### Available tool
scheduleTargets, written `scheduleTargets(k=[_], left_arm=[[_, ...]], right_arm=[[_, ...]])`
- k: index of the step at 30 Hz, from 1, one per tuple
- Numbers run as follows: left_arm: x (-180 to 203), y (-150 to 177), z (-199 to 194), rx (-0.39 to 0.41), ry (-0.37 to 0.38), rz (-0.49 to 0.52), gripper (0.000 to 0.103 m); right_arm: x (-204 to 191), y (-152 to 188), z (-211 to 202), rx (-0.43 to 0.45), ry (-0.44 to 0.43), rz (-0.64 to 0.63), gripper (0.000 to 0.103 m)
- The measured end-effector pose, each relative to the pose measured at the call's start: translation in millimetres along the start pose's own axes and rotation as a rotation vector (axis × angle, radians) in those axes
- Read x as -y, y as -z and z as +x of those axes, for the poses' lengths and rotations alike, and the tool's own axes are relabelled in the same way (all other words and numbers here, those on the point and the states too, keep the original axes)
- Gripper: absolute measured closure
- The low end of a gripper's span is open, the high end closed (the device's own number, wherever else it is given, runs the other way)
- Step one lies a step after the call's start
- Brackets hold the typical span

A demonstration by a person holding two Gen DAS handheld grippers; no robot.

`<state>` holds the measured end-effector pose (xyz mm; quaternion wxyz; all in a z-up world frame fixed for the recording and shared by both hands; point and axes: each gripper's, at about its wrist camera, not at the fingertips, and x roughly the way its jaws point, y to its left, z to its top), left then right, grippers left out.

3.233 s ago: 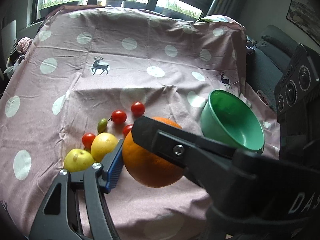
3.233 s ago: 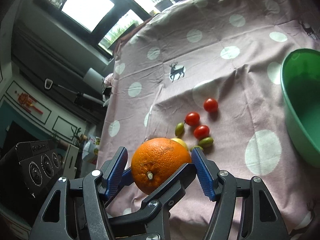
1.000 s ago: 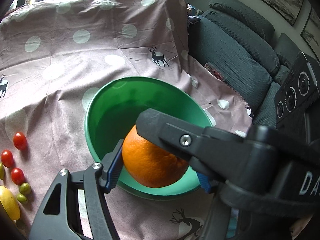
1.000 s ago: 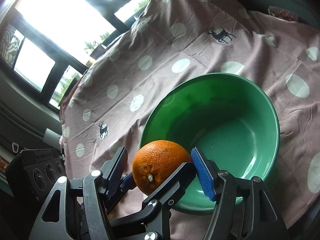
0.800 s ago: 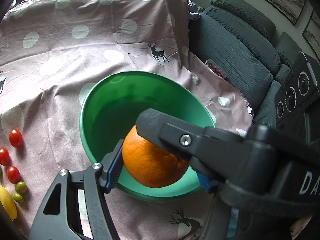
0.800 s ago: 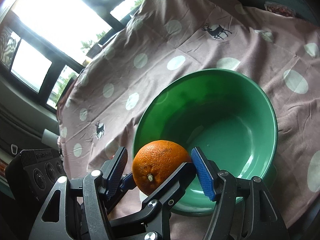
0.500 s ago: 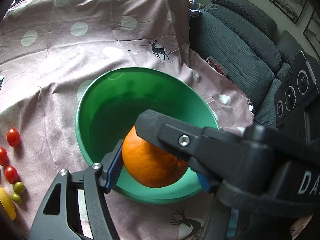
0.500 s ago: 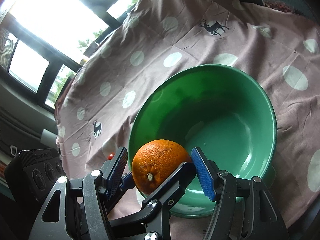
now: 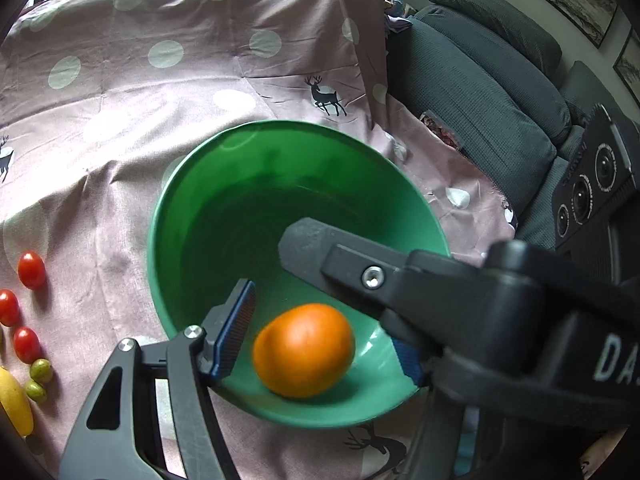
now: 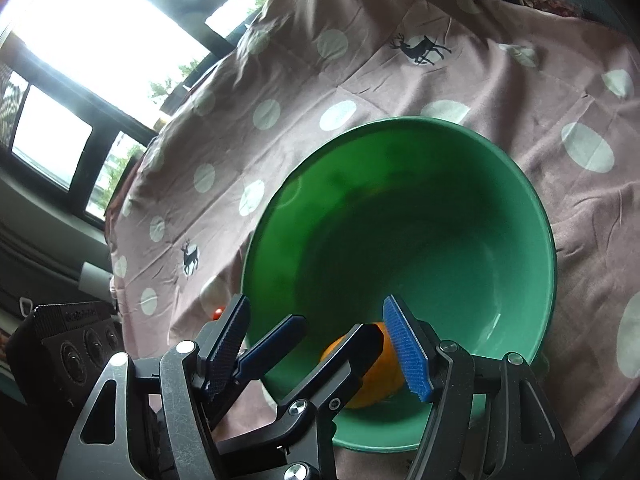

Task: Organize fruits
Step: 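Open the right tool to drop the orange into the bowl, then move the right tool back toward the pear and grapefruit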

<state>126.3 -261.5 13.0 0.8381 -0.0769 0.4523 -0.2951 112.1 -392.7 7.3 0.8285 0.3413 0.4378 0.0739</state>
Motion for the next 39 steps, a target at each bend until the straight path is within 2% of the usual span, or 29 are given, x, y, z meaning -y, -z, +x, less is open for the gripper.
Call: scheduleTargets(k=[4,8,14,20,24,29,33,39], left_arm=[[0.8,1.3,-7.9,0.014,-0.030,0.010,0.039],[-5.3,7.8,-29.2,0.055,-0.036,0.008,0.038],[-23.8,24.8,-78.4,0.151,-0.192,-0.029,0.035],[-51.9,48.9,-124.4,0.236,-0.380,-0.125,0.023],[-84.0,75.6,-143.6,0.223,-0.472,-0.243,0.021],[-118.2,111.3,-160.2,0.218,-0.551,-0.361,0.020],[-137.8,124.6,-162.1,0.201,-0.565,-0.408,0.020],[-152.2,132.8,-171.5,0.219,-0.560,-0.456,0.020]], right_arm=[[-0.3,0.8,-1.1,0.024,0.075,-0.008,0.033],[-6.3,1.4,-8.4,0.062,0.086,-0.035,0.033],[-22.8,4.3,-17.4,0.104,0.113,-0.093,0.028],[-55.4,19.4,-20.2,0.116,0.057,-0.210,0.019],[-82.8,35.1,-11.7,0.086,-0.001,-0.293,0.017],[-114.1,57.2,6.9,0.014,-0.078,-0.374,0.014],[-134.6,75.5,23.0,-0.047,-0.103,-0.428,0.013],[-157.7,98.5,45.3,-0.117,-0.105,-0.500,0.013]])
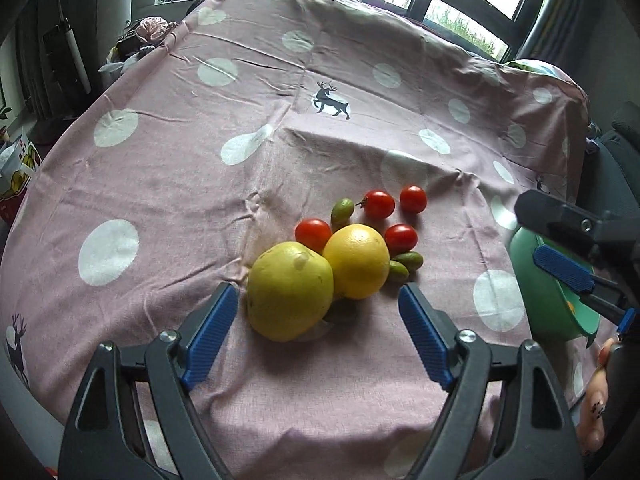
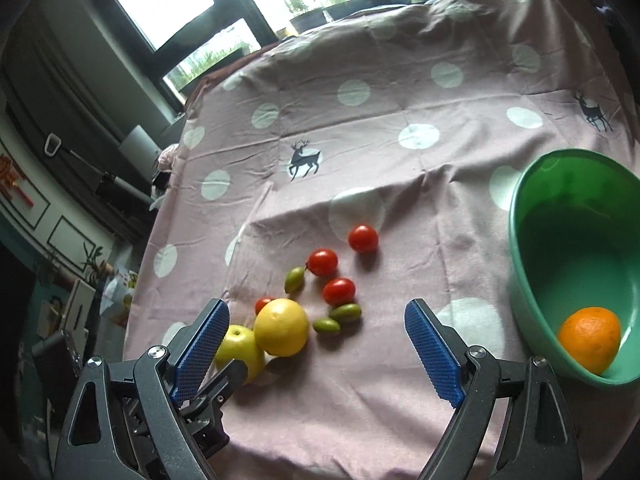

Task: Organize fruits
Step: 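Move the right tool back toward the pear and grapefruit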

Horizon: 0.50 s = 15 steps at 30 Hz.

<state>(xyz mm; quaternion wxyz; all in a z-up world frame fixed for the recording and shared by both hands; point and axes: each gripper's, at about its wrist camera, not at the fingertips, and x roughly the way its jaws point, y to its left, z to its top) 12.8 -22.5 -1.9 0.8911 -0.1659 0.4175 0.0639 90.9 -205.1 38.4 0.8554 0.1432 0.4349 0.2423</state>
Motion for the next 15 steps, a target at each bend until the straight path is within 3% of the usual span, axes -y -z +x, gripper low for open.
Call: scheduleTargets(k=[8,15], left_arm=[[-8.5,-3.4,0.6,-0.005,0.029,-0.016,0.020],[-20.8,-5.4,5.4,-0.023,0.019,-0.048,0.020]], right_arm=[[-18.2,6.1,20.6,-0.045,-0.007,-0.042,0.013],[-21.5,7.0,35.5,-0.090,-0.055,-0.005,0.013]])
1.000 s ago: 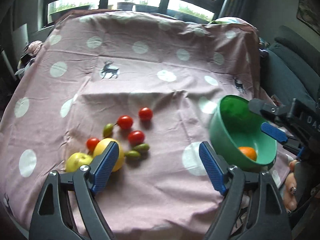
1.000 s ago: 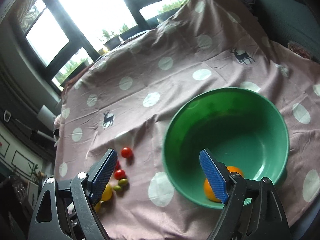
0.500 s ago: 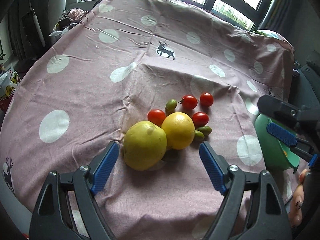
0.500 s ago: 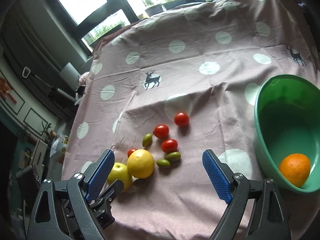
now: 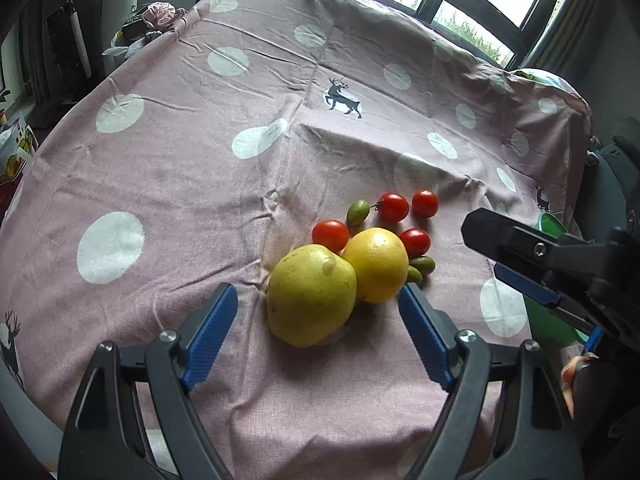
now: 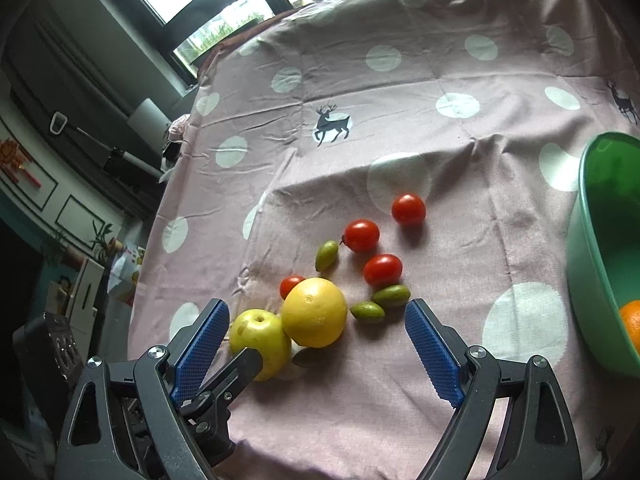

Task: Organize fruits
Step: 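Move the right tool back toward the pear and grapefruit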

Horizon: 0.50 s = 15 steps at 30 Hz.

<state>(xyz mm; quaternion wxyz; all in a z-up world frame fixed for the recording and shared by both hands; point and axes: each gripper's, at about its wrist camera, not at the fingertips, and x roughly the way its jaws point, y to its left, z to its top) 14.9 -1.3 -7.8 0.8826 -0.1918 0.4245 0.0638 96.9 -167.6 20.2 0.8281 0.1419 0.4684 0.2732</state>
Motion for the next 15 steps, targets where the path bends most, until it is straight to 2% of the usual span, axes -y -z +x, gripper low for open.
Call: scheduleTargets(k=[4,15], left_arm=[[-5.8,-0.2,-0.9,0.002,0.012,-0.018,0.020],[-7.4,-0.7,2.7,-0.014,0.035,-0.025,0.022]], right_arm=[[0.8,0.1,11.4,-0.038,-0.053,0.042,0.013],[-2.8,3.1,31.3,-0.100,-0.127,0.065,0.013]])
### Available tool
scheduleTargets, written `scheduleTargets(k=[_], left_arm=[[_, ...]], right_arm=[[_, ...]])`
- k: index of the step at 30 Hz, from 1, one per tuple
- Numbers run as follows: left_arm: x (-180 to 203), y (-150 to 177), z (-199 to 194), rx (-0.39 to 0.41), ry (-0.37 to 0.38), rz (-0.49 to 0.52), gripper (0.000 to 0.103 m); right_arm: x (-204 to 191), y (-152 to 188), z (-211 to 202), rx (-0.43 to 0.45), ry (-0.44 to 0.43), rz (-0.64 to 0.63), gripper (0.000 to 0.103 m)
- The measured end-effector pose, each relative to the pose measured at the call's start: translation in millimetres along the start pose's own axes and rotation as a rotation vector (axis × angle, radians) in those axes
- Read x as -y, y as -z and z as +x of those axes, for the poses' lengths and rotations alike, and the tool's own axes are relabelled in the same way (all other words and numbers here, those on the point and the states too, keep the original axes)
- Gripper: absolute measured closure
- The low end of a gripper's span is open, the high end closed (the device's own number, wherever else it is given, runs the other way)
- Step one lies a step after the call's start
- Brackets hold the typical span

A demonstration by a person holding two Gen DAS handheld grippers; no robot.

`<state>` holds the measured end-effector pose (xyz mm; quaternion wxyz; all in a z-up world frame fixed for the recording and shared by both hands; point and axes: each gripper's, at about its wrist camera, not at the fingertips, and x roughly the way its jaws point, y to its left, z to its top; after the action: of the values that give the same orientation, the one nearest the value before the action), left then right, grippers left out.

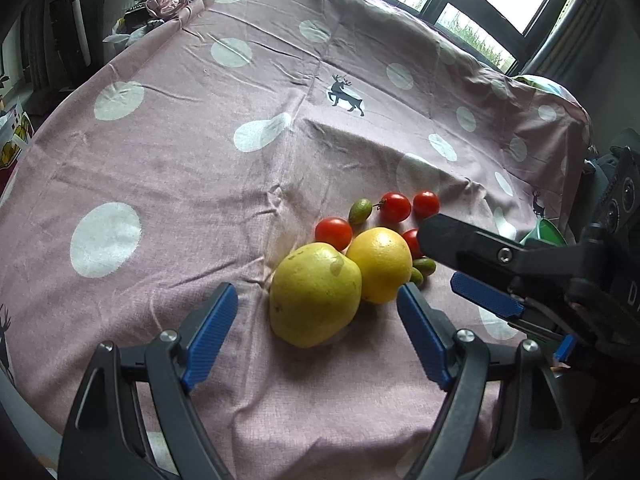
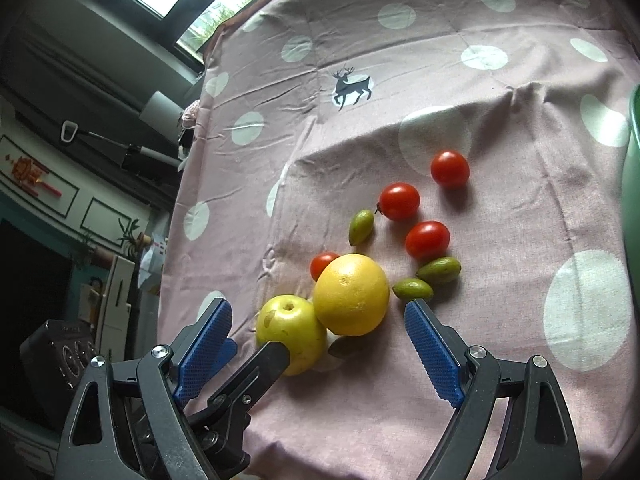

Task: Organize fruits

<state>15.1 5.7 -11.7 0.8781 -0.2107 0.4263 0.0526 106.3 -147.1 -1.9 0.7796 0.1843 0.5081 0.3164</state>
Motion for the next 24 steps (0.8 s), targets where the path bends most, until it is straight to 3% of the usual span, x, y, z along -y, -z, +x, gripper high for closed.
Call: scheduleTargets(k=[10,24], left_arm=[[-0.1,1.8,7.9,-0.026,-0.003,0.004,0.033],[-3.4,2.1,7.9,-0.033,-0.018,0.008,0.037]], right_arm=[[-3.1,3.4,13.6,-0.037,-0.048,0.007,0.034],[-5.8,6.9,23.4,-0.082,-0.063,0.003,0.034]])
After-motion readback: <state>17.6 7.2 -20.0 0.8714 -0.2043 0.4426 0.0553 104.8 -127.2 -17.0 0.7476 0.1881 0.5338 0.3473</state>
